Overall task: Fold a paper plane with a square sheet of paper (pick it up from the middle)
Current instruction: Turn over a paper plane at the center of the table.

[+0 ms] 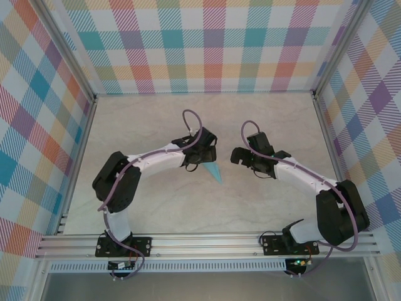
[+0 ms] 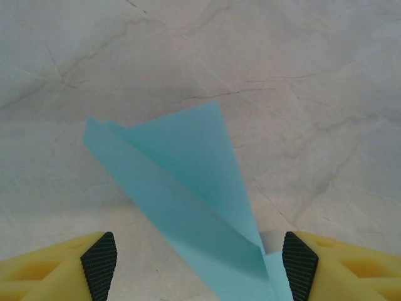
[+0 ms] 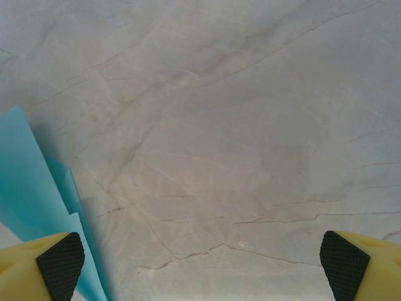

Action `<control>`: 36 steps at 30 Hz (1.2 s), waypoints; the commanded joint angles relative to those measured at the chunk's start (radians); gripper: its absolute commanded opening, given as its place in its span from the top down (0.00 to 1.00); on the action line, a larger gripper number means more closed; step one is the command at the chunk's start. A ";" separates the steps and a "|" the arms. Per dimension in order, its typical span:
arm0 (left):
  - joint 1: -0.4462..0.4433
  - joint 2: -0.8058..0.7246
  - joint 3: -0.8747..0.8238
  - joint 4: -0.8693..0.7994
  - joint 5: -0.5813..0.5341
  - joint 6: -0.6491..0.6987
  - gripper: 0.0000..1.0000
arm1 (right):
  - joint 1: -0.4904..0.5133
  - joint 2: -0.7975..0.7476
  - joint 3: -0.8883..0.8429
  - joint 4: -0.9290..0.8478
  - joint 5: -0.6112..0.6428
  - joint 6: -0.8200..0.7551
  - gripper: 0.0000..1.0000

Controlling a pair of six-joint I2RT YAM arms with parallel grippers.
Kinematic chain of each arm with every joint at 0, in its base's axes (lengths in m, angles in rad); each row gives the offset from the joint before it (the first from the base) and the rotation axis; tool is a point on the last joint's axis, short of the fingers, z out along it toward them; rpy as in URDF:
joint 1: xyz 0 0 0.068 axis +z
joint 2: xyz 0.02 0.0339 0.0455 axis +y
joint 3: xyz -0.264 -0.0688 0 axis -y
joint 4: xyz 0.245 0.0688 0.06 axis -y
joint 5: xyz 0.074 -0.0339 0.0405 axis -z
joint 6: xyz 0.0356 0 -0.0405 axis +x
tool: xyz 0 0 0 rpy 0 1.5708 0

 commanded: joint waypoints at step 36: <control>-0.048 0.009 -0.046 -0.022 -0.045 -0.169 0.71 | -0.028 -0.030 -0.019 -0.032 0.033 -0.022 0.00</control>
